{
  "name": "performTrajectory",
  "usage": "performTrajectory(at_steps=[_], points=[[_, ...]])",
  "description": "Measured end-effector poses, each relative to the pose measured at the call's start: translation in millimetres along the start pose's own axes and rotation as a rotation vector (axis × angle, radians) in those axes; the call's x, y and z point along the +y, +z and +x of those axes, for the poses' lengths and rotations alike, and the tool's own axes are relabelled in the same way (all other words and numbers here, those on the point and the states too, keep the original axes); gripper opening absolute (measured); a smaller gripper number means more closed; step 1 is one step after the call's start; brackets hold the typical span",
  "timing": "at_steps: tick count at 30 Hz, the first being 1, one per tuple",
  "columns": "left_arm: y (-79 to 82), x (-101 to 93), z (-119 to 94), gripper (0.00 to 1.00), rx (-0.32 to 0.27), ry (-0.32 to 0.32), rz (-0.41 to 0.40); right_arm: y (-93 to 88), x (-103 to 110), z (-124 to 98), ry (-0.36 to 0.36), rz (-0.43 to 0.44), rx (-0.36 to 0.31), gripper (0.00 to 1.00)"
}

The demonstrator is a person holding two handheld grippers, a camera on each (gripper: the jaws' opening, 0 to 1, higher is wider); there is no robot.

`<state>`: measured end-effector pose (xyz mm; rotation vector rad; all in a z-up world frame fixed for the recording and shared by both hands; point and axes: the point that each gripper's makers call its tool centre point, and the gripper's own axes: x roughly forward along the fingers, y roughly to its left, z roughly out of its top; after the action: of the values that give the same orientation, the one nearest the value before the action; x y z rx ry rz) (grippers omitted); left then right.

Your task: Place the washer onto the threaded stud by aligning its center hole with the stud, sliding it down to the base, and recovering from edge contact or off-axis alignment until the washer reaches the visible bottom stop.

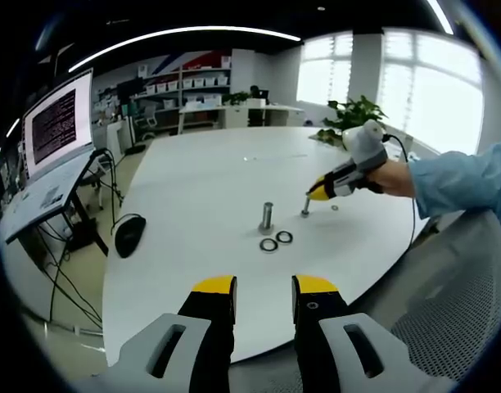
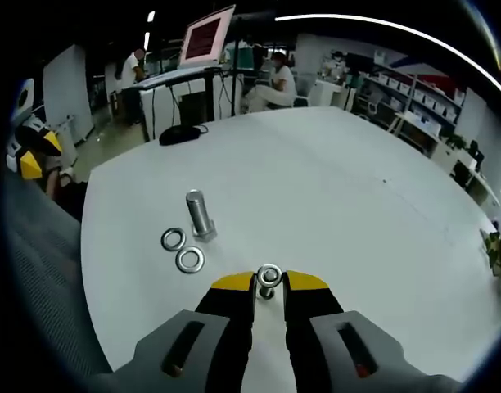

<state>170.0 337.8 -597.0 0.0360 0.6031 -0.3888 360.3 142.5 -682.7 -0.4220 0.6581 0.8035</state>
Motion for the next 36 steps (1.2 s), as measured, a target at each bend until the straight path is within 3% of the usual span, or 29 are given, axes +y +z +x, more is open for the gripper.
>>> performTrajectory(at_steps=[17,23,29,36], points=[[0.0,0.1,0,0.25,-0.001,0.001,-0.002,-6.9,6,4,0.018,-0.013,0.027,0.16],[-0.2,0.1,0,0.25,0.000,0.001,-0.002,-5.3,6,4,0.025,-0.024,0.010,0.09],[0.2,0.1,0,0.25,-0.001,0.001,-0.002,-8.6,8,-1,0.032,-0.052,0.024,0.09],[1.5,-0.7,0,0.25,-0.007,-0.004,-0.001,-10.5,14,-17,0.089,-0.059,0.039,0.09]])
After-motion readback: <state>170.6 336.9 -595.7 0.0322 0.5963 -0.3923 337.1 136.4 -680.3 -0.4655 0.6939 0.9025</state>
